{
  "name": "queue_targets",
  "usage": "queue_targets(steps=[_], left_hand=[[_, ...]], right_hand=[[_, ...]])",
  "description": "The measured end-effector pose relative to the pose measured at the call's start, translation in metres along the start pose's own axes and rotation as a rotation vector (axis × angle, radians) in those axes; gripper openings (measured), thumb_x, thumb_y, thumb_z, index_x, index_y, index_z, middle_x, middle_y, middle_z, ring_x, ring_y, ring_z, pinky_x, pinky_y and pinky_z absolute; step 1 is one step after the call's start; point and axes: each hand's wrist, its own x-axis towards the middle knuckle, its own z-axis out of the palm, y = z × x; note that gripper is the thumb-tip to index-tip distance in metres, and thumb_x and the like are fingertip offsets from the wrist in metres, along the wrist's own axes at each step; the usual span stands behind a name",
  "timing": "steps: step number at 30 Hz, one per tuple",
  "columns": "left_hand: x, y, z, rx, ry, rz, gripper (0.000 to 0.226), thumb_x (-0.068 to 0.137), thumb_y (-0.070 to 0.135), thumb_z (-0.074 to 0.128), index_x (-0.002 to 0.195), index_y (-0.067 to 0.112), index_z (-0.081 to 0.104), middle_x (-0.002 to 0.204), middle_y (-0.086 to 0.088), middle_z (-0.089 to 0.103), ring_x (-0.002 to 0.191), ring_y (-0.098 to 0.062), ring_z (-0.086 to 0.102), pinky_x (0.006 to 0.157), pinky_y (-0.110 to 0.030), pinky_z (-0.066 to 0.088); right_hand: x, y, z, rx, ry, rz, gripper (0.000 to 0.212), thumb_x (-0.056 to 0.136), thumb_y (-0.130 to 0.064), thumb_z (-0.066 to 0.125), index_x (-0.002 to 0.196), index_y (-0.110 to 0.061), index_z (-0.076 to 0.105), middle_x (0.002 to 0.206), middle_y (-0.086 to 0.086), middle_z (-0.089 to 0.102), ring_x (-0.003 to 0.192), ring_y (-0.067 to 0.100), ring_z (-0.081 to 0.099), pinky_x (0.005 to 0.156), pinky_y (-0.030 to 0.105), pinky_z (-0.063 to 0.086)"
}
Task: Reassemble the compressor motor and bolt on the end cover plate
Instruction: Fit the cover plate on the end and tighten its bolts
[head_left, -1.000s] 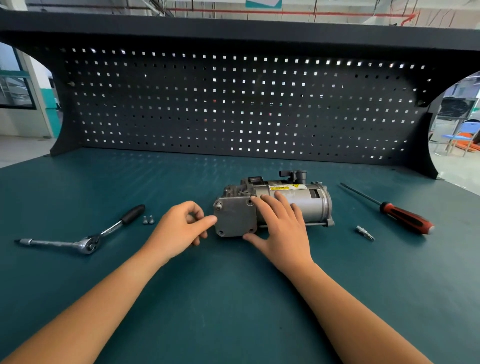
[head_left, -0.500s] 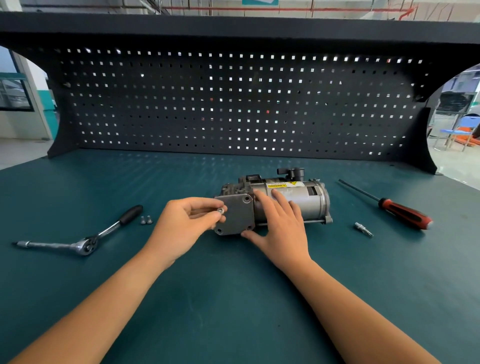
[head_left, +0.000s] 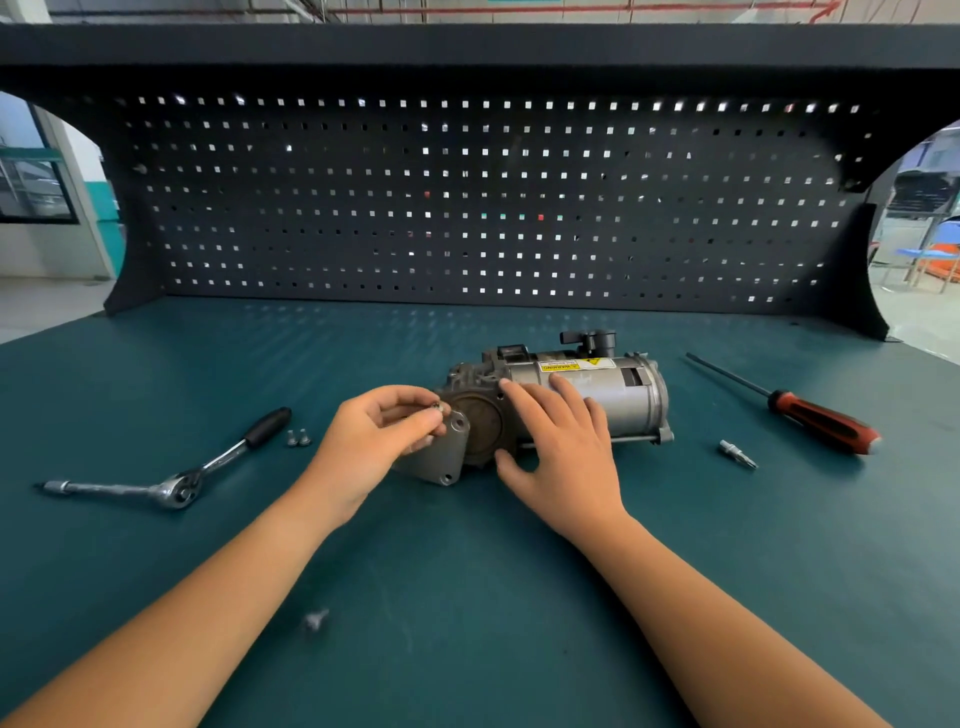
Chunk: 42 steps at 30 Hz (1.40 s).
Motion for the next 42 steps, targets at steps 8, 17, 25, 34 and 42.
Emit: queue_targets(steps=[8, 17, 25, 34, 42], left_hand=[[0.01, -0.009, -0.004, -0.266, 0.074, -0.09, 0.013, 0.087, -0.004, 0.055, 0.083, 0.008, 0.061, 0.07, 0.001, 0.072, 0.061, -0.004, 0.066, 0.058, -0.014, 0.053], [0.013, -0.014, -0.005, -0.28, 0.06, -0.114, 0.014, 0.083, 0.004, 0.066, 0.076, 0.016, 0.067, 0.072, 0.0, 0.071, 0.063, -0.009, 0.064, 0.06, -0.017, 0.052], [0.012, -0.013, -0.006, -0.239, 0.021, -0.084, 0.012, 0.084, 0.003, 0.064, 0.08, 0.014, 0.065, 0.072, 0.001, 0.069, 0.063, -0.006, 0.061, 0.064, -0.019, 0.049], [0.011, -0.014, -0.009, -0.266, -0.012, -0.092, 0.01, 0.084, 0.003, 0.064, 0.083, 0.013, 0.064, 0.075, 0.0, 0.069, 0.065, -0.006, 0.063, 0.064, -0.016, 0.052], [0.011, -0.014, -0.008, -0.271, -0.013, -0.081, 0.011, 0.085, 0.002, 0.063, 0.081, 0.013, 0.064, 0.071, 0.002, 0.07, 0.063, -0.005, 0.062, 0.062, -0.015, 0.052]], right_hand=[[-0.025, -0.104, -0.011, 0.46, -0.11, -0.519, 0.028, 0.082, -0.028, 0.064, 0.094, -0.003, 0.069, 0.103, 0.014, 0.064, 0.087, 0.03, 0.061, 0.072, 0.036, 0.051], [-0.017, -0.11, -0.003, 0.23, 0.025, -0.465, 0.015, 0.079, -0.022, 0.06, 0.079, -0.009, 0.068, 0.089, 0.008, 0.066, 0.078, 0.025, 0.062, 0.067, 0.033, 0.042], [-0.034, -0.122, -0.022, 0.455, -0.201, -0.637, 0.021, 0.085, -0.024, 0.06, 0.08, -0.006, 0.07, 0.08, 0.009, 0.064, 0.065, 0.024, 0.061, 0.056, 0.034, 0.048], [-0.04, -0.126, -0.013, 0.636, -0.54, -0.618, 0.017, 0.081, -0.006, 0.068, 0.097, -0.001, 0.072, 0.083, 0.017, 0.067, 0.077, 0.029, 0.062, 0.069, 0.033, 0.047], [-0.037, -0.117, -0.007, 0.592, -0.357, -0.499, 0.021, 0.084, -0.005, 0.062, 0.103, 0.002, 0.065, 0.086, 0.015, 0.065, 0.08, 0.023, 0.056, 0.074, 0.029, 0.041]])
